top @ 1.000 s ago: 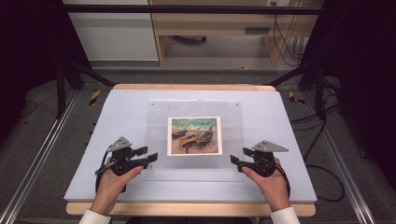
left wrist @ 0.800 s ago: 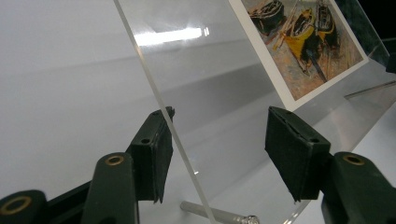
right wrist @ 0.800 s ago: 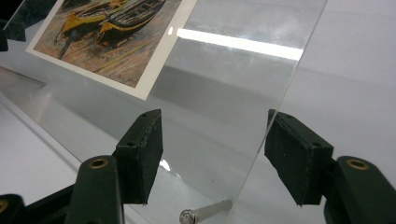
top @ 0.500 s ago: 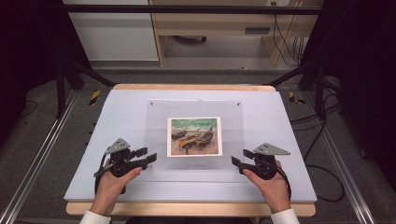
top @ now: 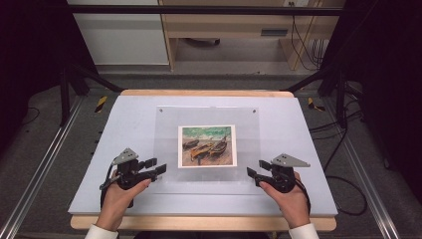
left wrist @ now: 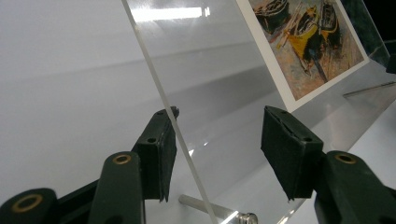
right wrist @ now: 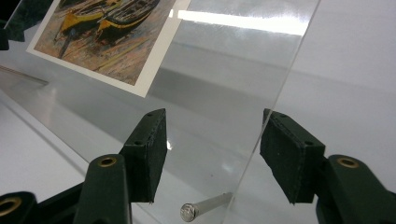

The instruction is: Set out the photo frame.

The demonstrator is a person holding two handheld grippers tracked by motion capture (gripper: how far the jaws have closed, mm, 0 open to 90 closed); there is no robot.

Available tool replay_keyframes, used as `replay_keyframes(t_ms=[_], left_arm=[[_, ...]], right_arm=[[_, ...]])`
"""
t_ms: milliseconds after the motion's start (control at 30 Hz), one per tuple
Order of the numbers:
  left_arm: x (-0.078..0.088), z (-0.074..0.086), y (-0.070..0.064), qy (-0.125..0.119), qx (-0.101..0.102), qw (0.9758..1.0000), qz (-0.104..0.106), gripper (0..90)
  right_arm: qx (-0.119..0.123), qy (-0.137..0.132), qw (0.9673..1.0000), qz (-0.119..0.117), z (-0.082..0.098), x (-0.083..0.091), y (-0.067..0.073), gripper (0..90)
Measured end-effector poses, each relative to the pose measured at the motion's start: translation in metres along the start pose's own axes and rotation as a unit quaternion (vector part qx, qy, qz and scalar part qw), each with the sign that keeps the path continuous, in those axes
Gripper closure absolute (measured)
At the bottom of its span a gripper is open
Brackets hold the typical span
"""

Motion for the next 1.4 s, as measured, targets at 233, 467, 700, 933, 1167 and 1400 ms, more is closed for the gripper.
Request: replay_keyframes(t_ms=[233, 467, 700, 933, 1167, 1400], left_arm=[[0.003, 0.002, -0.001, 0.000, -0.002, 1.0000, 0.001, 47.0], [0.005, 0.004, -0.004, 0.002, -0.005, 1.0000, -0.001, 48.3], [0.008, 0.005, -0.004, 0.001, -0.001, 1.0000, 0.002, 51.2], [0.010, 0.008, -0.006, -0.003, -0.004, 1.0000, -0.001, 52.0], [0.014, 0.011, -0.009, -0.001, -0.012, 0.9999, -0.004, 54.5], [0.016, 0.013, -0.011, 0.002, -0.020, 0.9998, -0.006, 55.5]], right_arm=[[0.003, -0.003, 1.0000, 0.001, 0.002, 0.002, 0.001, 42.7], [0.005, -0.006, 1.0000, 0.006, 0.005, 0.005, 0.004, 45.1], [0.011, -0.005, 0.9999, 0.010, 0.008, 0.009, 0.006, 47.5], [0.005, -0.009, 0.9999, 0.010, 0.010, 0.011, 0.006, 50.1], [0.009, -0.011, 0.9998, 0.013, 0.013, 0.015, 0.008, 53.5], [0.013, -0.011, 0.9997, 0.017, 0.015, 0.018, 0.010, 55.7]])
Point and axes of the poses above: each handheld gripper's, and its own axes: x roughly backward along the jaws, z roughly out of its underside, y roughly to its left, the point moved 3 cm from there along -x, roughly forward along the jaws, and after that the axes turned 1 degree about z, right-handed, at the moved point
